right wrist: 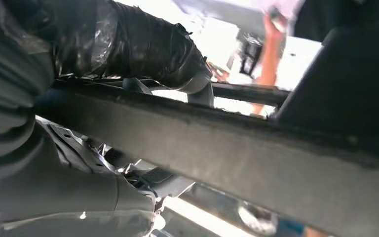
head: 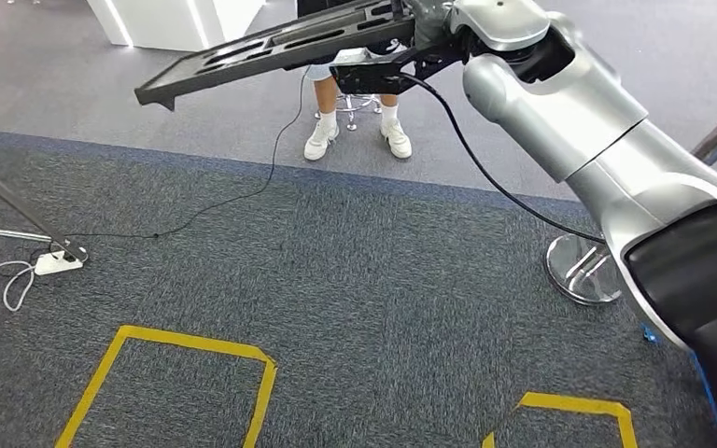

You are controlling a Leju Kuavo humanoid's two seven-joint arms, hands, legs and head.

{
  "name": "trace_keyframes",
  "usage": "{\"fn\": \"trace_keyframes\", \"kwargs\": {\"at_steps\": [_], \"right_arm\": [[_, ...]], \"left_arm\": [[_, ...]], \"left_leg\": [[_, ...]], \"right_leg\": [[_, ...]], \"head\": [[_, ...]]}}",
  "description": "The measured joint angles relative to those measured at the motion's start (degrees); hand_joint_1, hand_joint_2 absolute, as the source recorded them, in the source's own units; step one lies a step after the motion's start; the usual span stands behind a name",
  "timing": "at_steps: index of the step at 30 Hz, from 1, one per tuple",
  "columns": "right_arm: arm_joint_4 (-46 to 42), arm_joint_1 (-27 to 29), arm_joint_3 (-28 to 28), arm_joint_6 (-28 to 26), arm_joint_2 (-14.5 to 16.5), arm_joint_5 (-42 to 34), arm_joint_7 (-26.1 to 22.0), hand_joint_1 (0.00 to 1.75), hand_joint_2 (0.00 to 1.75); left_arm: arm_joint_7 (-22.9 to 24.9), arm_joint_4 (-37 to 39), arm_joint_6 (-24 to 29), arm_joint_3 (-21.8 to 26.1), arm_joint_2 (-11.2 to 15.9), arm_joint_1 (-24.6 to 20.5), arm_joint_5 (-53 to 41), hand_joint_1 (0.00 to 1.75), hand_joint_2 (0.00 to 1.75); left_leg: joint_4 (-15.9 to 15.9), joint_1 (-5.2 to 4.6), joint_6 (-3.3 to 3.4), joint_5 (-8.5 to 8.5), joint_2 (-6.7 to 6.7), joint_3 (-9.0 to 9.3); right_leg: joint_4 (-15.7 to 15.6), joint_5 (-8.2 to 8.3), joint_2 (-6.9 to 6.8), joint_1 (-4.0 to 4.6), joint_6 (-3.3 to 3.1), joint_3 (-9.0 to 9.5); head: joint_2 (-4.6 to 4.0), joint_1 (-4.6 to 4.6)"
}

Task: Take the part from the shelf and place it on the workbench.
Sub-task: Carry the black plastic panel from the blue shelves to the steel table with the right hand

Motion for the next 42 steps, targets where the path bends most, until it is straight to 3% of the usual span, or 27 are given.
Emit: {"fn": "trace_keyframes", "kwargs": {"at_steps": [2,3,5,7,9,11,13,15,17,18,19,20,22,24,26,27,28,30,31,33,34,36,38,39,41,42], "right_arm": [[-0.4,0.7,-0.9,0.0,0.1,-0.6,0.2,1.75,1.75],[-0.6,1.1,-1.4,0.0,0.2,-1.1,0.3,1.75,1.75],[-1.0,1.5,-2.3,0.2,0.3,-2.1,0.1,1.75,1.75],[-1.3,1.6,-3.3,0.5,0.1,-2.9,-0.4,1.75,1.75],[-1.4,1.6,-4.3,0.9,-0.1,-3.3,-0.7,1.75,1.75],[-1.4,1.7,-4.8,1.1,-0.3,-3.4,-0.8,1.75,1.75],[-1.4,1.8,-5.0,1.2,-0.4,-3.4,-0.8,1.75,1.75],[-1.4,1.9,-5.3,1.2,-0.6,-3.4,-0.8,1.75,1.75],[-1.2,2.0,-5.4,1.2,-0.6,-3.4,-0.8,1.75,1.75],[-1.0,2.1,-5.4,1.2,-0.6,-3.3,-0.8,1.75,1.75],[-0.9,2.1,-5.4,1.1,-0.6,-3.3,-0.8,1.75,1.75],[-0.8,2.1,-5.3,1.1,-0.6,-3.2,-0.9,1.75,1.75],[-0.7,1.8,-5.3,1.0,-0.6,-3.0,-1.0,1.75,1.75],[-0.5,1.5,-5.3,0.9,-0.4,-2.8,-1.1,1.75,1.75],[-0.3,1.4,-5.1,0.9,0.0,-2.7,-1.2,1.75,1.75],[-0.2,1.3,-4.9,0.9,0.3,-2.6,-1.2,1.75,1.75],[-0.1,1.2,-4.8,0.9,0.6,-2.6,-1.2,1.75,1.75],[0.1,0.9,-4.7,0.9,0.8,-2.5,-1.2,1.75,1.75],[0.2,0.7,-4.7,0.9,0.8,-2.5,-1.2,1.75,1.75],[0.5,0.6,-4.6,0.9,1.0,-2.5,-1.2,1.75,1.75],[0.7,0.6,-4.5,0.9,1.3,-2.5,-1.3,1.75,1.75],[0.9,0.5,-4.3,0.8,1.8,-2.5,-1.4,1.75,1.75],[1.1,0.0,-4.2,0.8,2.3,-2.5,-1.5,1.75,1.75],[1.3,-0.3,-4.2,0.7,2.5,-2.4,-1.4,1.75,1.75],[1.5,-0.6,-4.2,0.7,3.0,-2.3,-1.4,1.75,1.75],[1.6,-0.7,-4.2,0.7,3.3,-2.3,-1.3,1.75,1.75]], "left_arm": [[-0.1,0.0,-0.1,0.0,0.0,-0.1,0.0,0.00,1.75],[-0.2,0.0,-0.1,0.0,0.0,0.0,0.0,0.00,1.75],[-0.4,0.0,-0.3,0.0,0.0,0.0,0.0,0.00,1.75],[-0.6,0.0,-0.4,0.0,0.0,0.0,-0.1,0.00,1.75],[-0.6,0.0,-0.4,0.0,0.1,-0.1,-0.1,0.00,1.75],[-0.6,0.0,-0.4,0.0,0.2,0.0,0.0,0.00,1.75],[-0.6,0.0,-0.4,0.1,0.3,0.0,0.0,0.00,1.75],[-0.7,0.0,-0.4,0.1,0.4,-0.1,0.0,0.00,1.75],[-0.7,0.0,-0.4,0.2,0.5,-0.2,0.0,0.00,1.75],[-0.7,0.0,-0.4,0.2,0.5,-0.2,0.1,0.00,1.75],[-0.8,0.0,-0.5,0.2,0.5,-0.2,0.1,0.00,1.75],[-0.8,0.0,-0.5,0.2,0.5,-0.2,0.1,0.00,1.75],[-0.8,0.0,-0.4,0.2,0.4,-0.2,0.1,0.00,1.75],[-0.7,0.0,-0.4,0.3,0.3,-0.2,0.2,0.00,1.75],[-0.7,0.0,-0.4,0.4,0.3,-0.1,0.2,0.00,1.75],[-0.7,0.0,-0.4,0.5,0.4,0.0,0.2,0.00,1.75],[-0.7,0.0,-0.4,0.5,0.4,0.0,0.2,0.00,1.75],[-0.7,0.0,-0.4,0.5,0.4,0.0,0.2,0.00,1.75],[-0.6,0.0,-0.4,0.5,0.4,0.0,0.2,0.00,1.75],[-0.6,0.0,-0.4,0.6,0.4,0.0,0.4,0.00,1.75],[-0.7,0.0,-0.4,0.6,0.4,0.0,0.5,0.00,1.75],[-0.7,0.0,-0.4,0.8,0.4,0.1,0.9,0.00,1.75],[-0.6,0.0,-0.4,1.1,0.4,-0.1,1.1,0.00,1.75],[-0.6,0.0,-0.4,1.3,0.4,-0.1,1.1,0.00,1.75],[-0.5,0.0,-0.4,1.5,0.5,-0.2,1.2,0.00,1.75],[-0.4,0.0,-0.4,1.5,0.5,-0.2,1.2,0.00,1.75]], "left_leg": [[5.6,0.22,-0.24,-1.86,0.77,-2.64],[5.7,0.29,-0.28,-1.38,0.92,-2.62],[-0.2,0.35,-0.22,1.80,1.77,0.60],[-7.0,-0.23,0.17,3.79,3.92,4.36],[-9.3,-0.91,0.83,3.77,4.66,5.39],[-9.8,-0.90,1.62,3.97,3.36,5.51],[-10.3,-0.73,2.36,4.18,2.14,6.00],[-10.5,-0.72,2.91,4.24,0.91,6.22],[-10.4,-0.88,3.21,4.23,-0.64,6.24],[-10.4,-0.96,3.28,4.22,-1.52,6.28],[-10.3,-1.00,3.29,4.22,-2.45,6.32],[-10.1,-1.01,3.28,4.20,-3.40,6.37],[-9.8,-0.89,3.11,4.13,-5.02,6.13],[-9.7,-0.41,2.59,4.25,-6.39,5.56],[-10.0,-0.03,1.83,4.47,-7.70,5.26],[-9.8,-0.14,1.50,4.23,-7.23,5.15],[-8.7,-0.29,1.19,3.50,-5.83,4.66],[-3.3,-0.31,0.62,0.80,-1.63,2.10],[0.3,-0.04,0.31,-0.65,-0.27,0.23],[4.5,0.57,-0.24,-1.49,0.79,-2.08],[3.6,0.85,-0.50,-0.50,1.07,-1.70],[-3.5,1.17,-0.91,2.93,2.67,1.83],[-9.3,0.71,-0.63,4.59,4.67,4.96],[-10.3,0.40,-0.28,4.44,5.11,5.44],[-10.3,0.04,0.64,4.12,4.09,5.63],[-10.4,0.04,0.99,4.04,3.40,5.78]], "right_leg": [[0.0,-0.13,-1.77,0.28,-0.11,0.06],[0.1,-0.22,-2.63,0.35,-0.12,0.09],[0.1,-0.51,-4.10,0.43,0.00,0.29],[0.2,-0.85,-5.28,0.68,0.34,0.44],[0.1,-1.02,-6.31,0.95,0.77,0.56],[0.0,-1.29,-7.03,0.84,1.35,0.84],[2.1,-2.89,-4.71,0.46,1.79,0.18],[8.7,-6.08,-1.21,0.27,1.80,-3.06],[15.4,-7.90,-0.12,0.35,1.68,-6.91],[16.2,-7.28,0.04,0.37,1.56,-7.72],[14.8,-5.63,0.21,0.38,1.37,-7.42],[11.4,-3.24,0.73,0.42,1.10,-6.15],[3.9,0.01,3.48,0.32,0.62,-3.01],[0.6,0.55,5.06,0.46,0.48,-1.47],[-0.3,0.73,3.57,0.52,0.38,-0.82],[-1.0,0.91,2.68,0.40,0.21,-0.33],[-1.7,1.09,1.65,0.24,-0.01,0.19],[-2.4,1.20,-0.21,0.27,-0.31,0.87],[-2.5,1.14,-1.15,0.34,-0.38,0.97],[-2.5,0.90,-2.87,0.38,-0.26,1.06],[-2.4,0.75,-3.67,0.34,-0.12,1.15],[-2.2,0.29,-5.02,0.26,0.36,1.44],[-1.8,-0.28,-6.11,0.45,1.01,1.58],[-1.6,-0.54,-6.59,0.60,1.33,1.67],[-1.5,-1.00,-7.71,0.64,1.94,2.09],[-1.2,-1.47,-7.46,0.46,2.24,2.25]], "head": [[0.00,0.01],[0.00,0.01],[0.00,0.00],[0.00,0.02],[0.00,0.05],[0.00,0.05],[0.00,0.07],[0.00,0.09],[0.00,0.08],[0.00,0.08],[0.00,0.08],[0.00,0.08],[0.00,0.04],[0.00,0.03],[0.00,0.04],[0.00,0.02],[0.00,-0.02],[0.00,-0.09],[0.00,-0.10],[0.00,-0.11],[0.00,-0.11],[0.00,-0.11],[0.00,-0.10],[0.00,-0.06],[0.00,-0.03],[0.00,-0.01]]}}
